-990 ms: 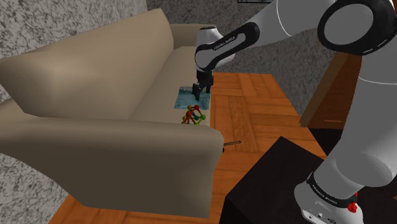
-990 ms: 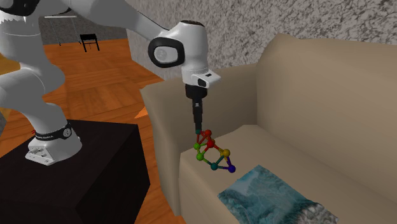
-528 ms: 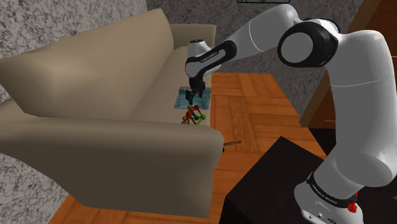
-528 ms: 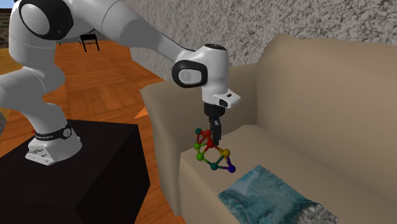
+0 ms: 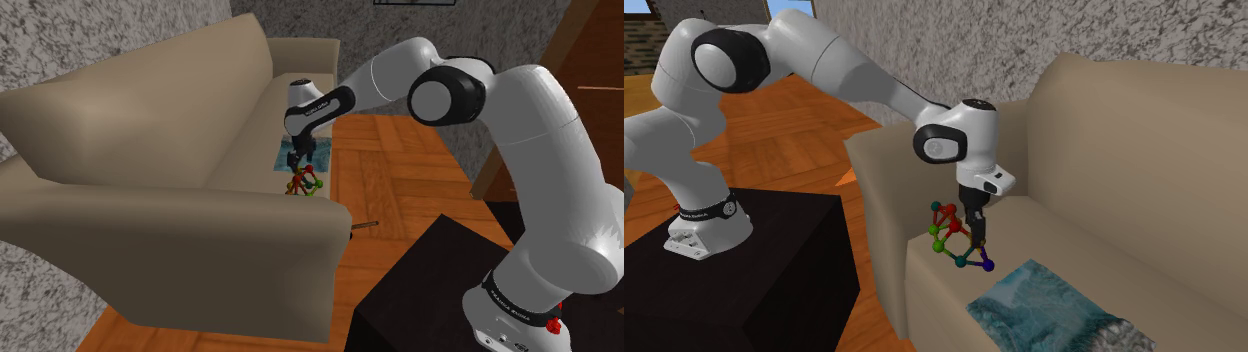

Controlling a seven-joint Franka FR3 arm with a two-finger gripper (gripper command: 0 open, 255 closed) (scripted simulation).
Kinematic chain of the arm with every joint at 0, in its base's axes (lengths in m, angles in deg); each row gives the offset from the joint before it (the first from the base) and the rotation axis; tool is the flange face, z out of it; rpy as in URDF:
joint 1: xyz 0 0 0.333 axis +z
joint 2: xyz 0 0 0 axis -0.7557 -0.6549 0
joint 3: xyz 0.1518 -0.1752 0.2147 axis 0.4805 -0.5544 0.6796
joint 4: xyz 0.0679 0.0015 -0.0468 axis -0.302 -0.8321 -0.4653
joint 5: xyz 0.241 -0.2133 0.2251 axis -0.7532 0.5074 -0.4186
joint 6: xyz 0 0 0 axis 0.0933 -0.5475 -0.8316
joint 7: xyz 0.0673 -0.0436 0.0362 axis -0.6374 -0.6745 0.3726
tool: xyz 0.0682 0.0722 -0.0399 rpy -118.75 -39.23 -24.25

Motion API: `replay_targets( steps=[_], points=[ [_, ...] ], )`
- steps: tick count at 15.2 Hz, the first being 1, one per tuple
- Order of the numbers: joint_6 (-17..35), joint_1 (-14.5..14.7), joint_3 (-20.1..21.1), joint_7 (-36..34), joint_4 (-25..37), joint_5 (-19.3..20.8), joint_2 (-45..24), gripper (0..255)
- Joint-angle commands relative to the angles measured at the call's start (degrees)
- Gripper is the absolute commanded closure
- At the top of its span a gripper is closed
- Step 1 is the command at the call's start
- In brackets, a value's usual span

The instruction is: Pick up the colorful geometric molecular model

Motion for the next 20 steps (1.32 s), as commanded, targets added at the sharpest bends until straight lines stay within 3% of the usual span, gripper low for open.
replay_targets(
  steps=[1,4,5,14,20],
  points=[
    [0.97,0.02,-0.05,-0.03,0.19,0.06,-1.13,0],
    [1.71,0.04,-0.08,-0.07,0.21,0.1,-1.89,0],
    [1.72,0.01,-0.08,-0.05,0.2,0.09,-1.88,255],
    [1.71,0.04,-0.08,-0.07,0.22,0.1,-1.89,255],
    [-1.16,-0.03,0.04,0.08,0.27,-0.05,0.92,255]
  ],
)
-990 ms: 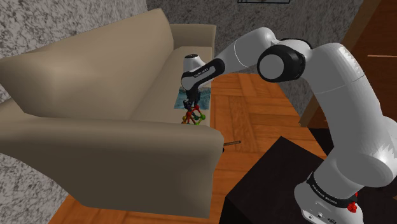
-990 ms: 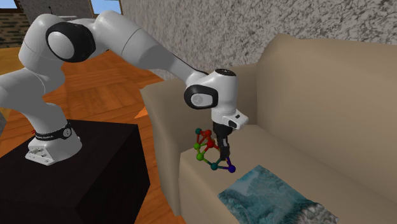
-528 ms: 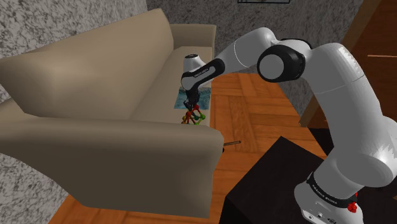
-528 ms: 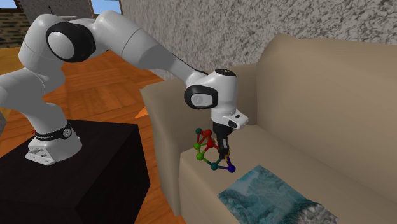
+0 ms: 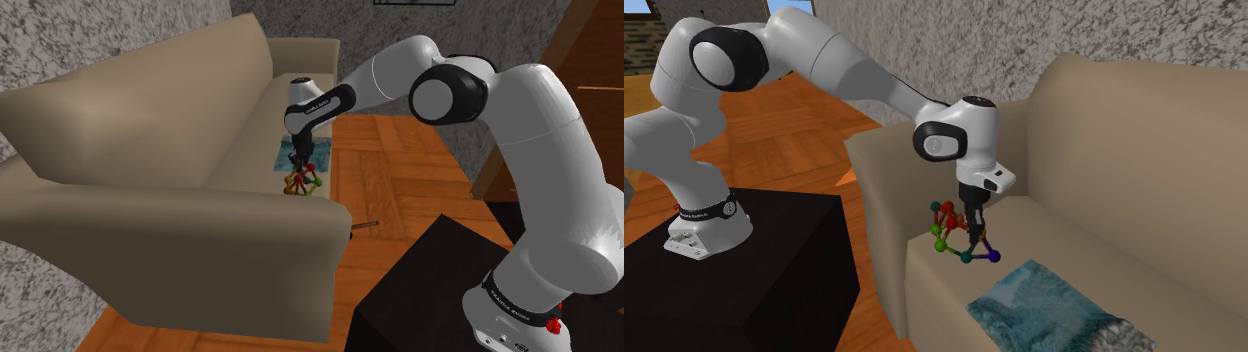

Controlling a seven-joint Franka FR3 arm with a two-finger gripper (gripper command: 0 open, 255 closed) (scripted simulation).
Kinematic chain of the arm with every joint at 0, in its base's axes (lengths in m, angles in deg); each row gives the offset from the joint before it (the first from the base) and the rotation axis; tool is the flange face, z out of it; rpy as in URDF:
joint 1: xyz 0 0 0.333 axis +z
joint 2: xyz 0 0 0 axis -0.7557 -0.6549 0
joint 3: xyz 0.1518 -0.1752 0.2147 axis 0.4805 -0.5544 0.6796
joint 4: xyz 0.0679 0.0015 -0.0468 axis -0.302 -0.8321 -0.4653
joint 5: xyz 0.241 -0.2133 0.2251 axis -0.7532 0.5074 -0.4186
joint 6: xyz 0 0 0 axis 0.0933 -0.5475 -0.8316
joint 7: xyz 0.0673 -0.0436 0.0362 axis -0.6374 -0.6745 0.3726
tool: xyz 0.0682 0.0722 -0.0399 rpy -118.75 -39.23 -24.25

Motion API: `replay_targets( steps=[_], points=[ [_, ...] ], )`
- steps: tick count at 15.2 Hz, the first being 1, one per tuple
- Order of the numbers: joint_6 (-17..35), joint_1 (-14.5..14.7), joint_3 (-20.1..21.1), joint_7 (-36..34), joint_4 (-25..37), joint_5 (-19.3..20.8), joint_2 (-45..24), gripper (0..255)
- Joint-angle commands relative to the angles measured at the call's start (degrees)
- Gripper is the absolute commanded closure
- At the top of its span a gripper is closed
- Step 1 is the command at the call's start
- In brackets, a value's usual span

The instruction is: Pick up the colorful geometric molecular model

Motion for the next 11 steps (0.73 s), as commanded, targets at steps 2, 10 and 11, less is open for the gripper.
replay_targets(
  steps=[2,10,11],
  points=[
    [-1.7,-0.01,0.08,0.09,0.53,-0.09,1.18,255],
    [-5.52,-0.06,0.2,0.27,1.56,-0.27,3.97,255],
    [-5.52,-0.06,0.2,0.27,1.57,-0.27,3.96,255]
  ],
)
